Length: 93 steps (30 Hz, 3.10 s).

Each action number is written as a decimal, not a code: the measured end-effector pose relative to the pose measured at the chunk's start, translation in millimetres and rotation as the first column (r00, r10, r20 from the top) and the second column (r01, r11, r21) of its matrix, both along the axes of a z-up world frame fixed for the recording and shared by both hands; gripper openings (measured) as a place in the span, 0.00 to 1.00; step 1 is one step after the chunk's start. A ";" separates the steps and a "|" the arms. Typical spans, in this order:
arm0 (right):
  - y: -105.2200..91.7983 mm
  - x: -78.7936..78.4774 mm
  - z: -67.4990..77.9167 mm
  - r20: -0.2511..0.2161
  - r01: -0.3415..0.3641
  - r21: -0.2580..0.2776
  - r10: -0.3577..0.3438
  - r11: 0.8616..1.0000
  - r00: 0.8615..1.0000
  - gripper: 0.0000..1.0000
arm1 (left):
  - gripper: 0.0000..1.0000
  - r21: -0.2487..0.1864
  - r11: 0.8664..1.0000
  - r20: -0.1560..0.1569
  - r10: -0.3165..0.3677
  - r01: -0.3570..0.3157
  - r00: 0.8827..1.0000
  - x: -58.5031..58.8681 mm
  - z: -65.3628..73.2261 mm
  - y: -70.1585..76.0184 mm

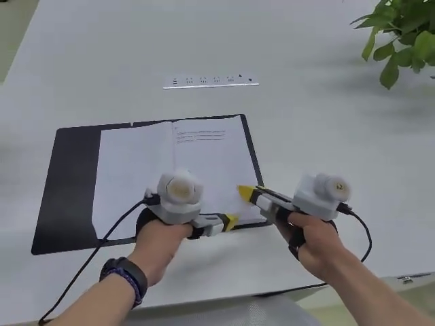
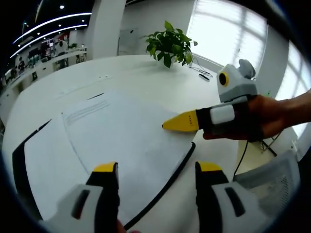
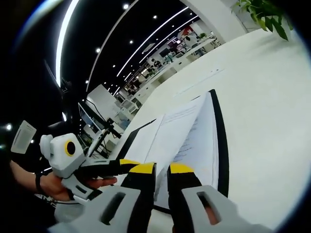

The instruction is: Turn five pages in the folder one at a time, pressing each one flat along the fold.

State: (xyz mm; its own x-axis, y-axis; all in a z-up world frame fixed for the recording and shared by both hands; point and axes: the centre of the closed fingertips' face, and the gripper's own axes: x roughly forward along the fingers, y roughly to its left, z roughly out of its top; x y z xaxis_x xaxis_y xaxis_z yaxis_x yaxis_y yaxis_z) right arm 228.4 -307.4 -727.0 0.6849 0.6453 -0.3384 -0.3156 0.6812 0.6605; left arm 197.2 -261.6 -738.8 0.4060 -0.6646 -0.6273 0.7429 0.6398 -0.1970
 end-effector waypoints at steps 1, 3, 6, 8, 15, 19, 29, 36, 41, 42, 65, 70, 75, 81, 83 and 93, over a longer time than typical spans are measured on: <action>1.6 0.2 1.7 0.004 0.002 0.008 -0.002 1.000 1.000 0.04 | 0.64 0.004 1.000 0.012 -0.003 0.003 1.000 -3.6 3.4 2.4; 5.5 0.7 4.8 0.009 0.005 0.017 -0.005 1.000 1.000 0.00 | 0.65 0.015 1.000 0.024 -0.009 0.008 1.000 -8.2 6.8 6.6; 9.4 1.6 7.2 0.007 0.012 0.028 -0.012 1.000 1.000 0.00 | 0.66 0.031 0.999 0.034 -0.019 0.018 0.999 -11.3 10.9 12.8; 11.5 1.5 10.4 0.007 0.017 0.037 -0.017 0.999 1.000 0.00 | 0.66 0.033 0.999 0.045 -0.009 0.007 0.999 -9.3 16.9 19.8; 14.2 1.3 18.8 0.008 0.031 0.048 -0.031 0.998 0.999 0.00 | 0.67 0.039 0.999 0.076 0.024 -0.027 0.997 -4.4 32.7 38.0; 16.9 0.9 22.8 0.010 0.041 0.056 -0.042 0.998 0.999 0.00 | 0.68 0.041 0.998 0.084 0.039 -0.043 0.996 -5.7 38.2 50.0; 37.6 0.5 27.3 0.022 0.006 0.046 -0.007 0.999 1.000 0.00 | 0.68 0.038 0.994 0.097 0.095 -0.099 0.991 -9.7 49.0 79.9; 57.2 3.9 33.7 0.025 -0.019 0.048 0.018 0.999 1.000 0.00 | 0.68 0.035 0.991 0.110 0.127 -0.132 0.986 -10.5 55.0 100.1; 71.3 3.5 36.5 0.032 -0.040 0.052 0.038 0.998 0.999 0.00 | 0.68 0.028 0.986 0.120 0.159 -0.163 0.980 -11.5 59.8 115.4; 74.5 3.4 36.1 0.031 -0.044 0.051 0.043 0.998 0.999 0.00 | 0.68 0.027 0.986 0.121 0.162 -0.167 0.979 -11.8 60.4 117.2; 135.6 3.1 36.1 0.018 -0.135 0.056 0.135 0.989 0.991 0.00 | 0.68 0.012 0.962 0.124 0.270 -0.274 0.955 -16.7 63.7 176.9; 151.1 3.7 35.9 0.013 -0.158 0.059 0.157 0.986 0.987 0.00 | 0.69 0.014 0.957 0.124 0.286 -0.290 0.950 -19.9 63.7 187.9; 164.5 2.8 35.3 0.011 -0.189 0.053 0.189 0.981 0.982 0.00 | 0.69 0.013 0.955 0.130 0.292 -0.296 0.948 -21.3 66.5 193.6; 174.9 3.3 31.4 -0.007 -0.192 0.062 0.193 0.979 0.981 0.00 | 0.70 0.004 0.953 0.132 0.299 -0.302 0.945 -24.2 70.0 200.8; 179.9 3.5 31.7 -0.011 -0.192 0.073 0.193 0.979 0.981 0.00 | 0.70 0.009 0.953 0.137 0.298 -0.302 0.945 -24.9 70.6 203.6; 208.1 1.6 28.4 -0.023 -0.228 0.077 0.230 0.971 0.973 0.00 | 0.71 0.005 0.945 0.137 0.323 -0.327 0.936 -28.3 71.0 222.3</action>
